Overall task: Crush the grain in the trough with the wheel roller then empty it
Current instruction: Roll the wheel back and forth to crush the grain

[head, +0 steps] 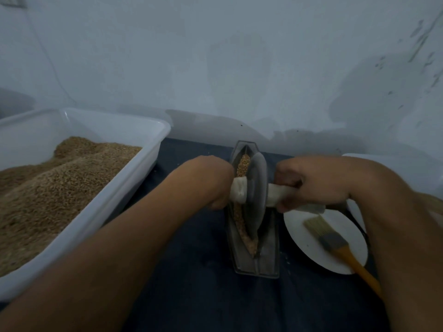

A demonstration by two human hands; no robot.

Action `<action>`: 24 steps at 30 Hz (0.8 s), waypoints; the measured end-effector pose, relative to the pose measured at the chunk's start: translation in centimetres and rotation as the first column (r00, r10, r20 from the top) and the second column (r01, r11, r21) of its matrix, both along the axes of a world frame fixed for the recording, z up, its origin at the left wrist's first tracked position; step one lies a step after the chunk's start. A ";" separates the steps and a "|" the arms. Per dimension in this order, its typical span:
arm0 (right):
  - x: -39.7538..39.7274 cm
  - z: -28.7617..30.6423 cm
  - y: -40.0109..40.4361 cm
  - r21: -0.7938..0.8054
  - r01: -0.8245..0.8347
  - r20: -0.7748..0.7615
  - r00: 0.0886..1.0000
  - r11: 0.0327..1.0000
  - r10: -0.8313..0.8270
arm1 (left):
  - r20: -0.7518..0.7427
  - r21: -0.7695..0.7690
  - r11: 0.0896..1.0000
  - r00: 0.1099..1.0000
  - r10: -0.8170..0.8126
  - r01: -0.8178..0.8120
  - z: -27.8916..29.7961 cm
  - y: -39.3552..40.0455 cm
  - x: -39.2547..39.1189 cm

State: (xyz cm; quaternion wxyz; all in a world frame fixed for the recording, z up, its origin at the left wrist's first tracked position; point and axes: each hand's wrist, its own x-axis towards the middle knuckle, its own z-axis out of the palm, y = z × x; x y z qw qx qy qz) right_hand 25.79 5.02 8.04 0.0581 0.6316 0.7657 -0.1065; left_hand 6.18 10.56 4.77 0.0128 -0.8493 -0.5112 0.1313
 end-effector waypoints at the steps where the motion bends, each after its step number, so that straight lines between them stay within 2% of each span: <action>1: 0.3 -0.3 0.3 0.006 0.001 -0.034 0.999 1.000 -0.001 | 0.040 0.002 1.000 0.999 0.008 -0.008 -0.3 0.4 -0.1; 4: 1.1 -1.1 1.3 0.027 0.001 -0.149 0.989 1.000 0.003 | 0.137 0.028 1.000 0.991 0.005 -0.008 -1.2 1.5 -0.7; 7: 1.8 -2.2 2.4 0.096 -0.004 -0.124 0.992 0.995 0.016 | 0.219 0.109 0.994 0.976 0.003 -0.028 -2.1 2.4 -0.6; 9: 2.4 -3.0 3.1 0.131 0.011 -0.126 0.992 0.991 0.005 | 0.255 0.240 0.970 0.967 -0.019 -0.044 -2.9 2.7 -0.3; 12: 3.1 -3.9 3.9 0.201 0.046 -0.188 0.982 0.979 -0.008 | 0.281 0.468 0.881 0.957 -0.074 -0.069 -3.8 2.7 0.3; 14: 3.2 -4.3 4.1 0.252 0.086 -0.249 0.968 0.964 -0.021 | 0.296 0.517 0.852 0.951 -0.089 -0.082 -4.3 2.9 0.3; 17: 3.1 -4.5 4.2 0.283 0.107 -0.281 0.959 0.953 -0.024 | 0.319 0.457 0.887 0.943 -0.091 -0.069 -4.2 3.2 -0.1; 20: 2.9 -3.8 3.8 0.199 0.125 -0.318 0.946 0.972 -0.056 | 0.310 0.351 0.935 0.949 -0.057 -0.059 -3.4 2.7 -0.3; 22: 2.6 -3.1 3.1 0.142 0.114 -0.282 0.957 0.983 -0.070 | 0.272 0.221 0.974 0.962 -0.009 -0.053 -2.6 2.1 -0.4; 24: 2.1 -2.2 2.3 0.116 0.080 -0.205 0.977 0.990 -0.054 | 0.174 0.077 0.996 0.985 0.020 -0.033 -1.4 1.4 -0.4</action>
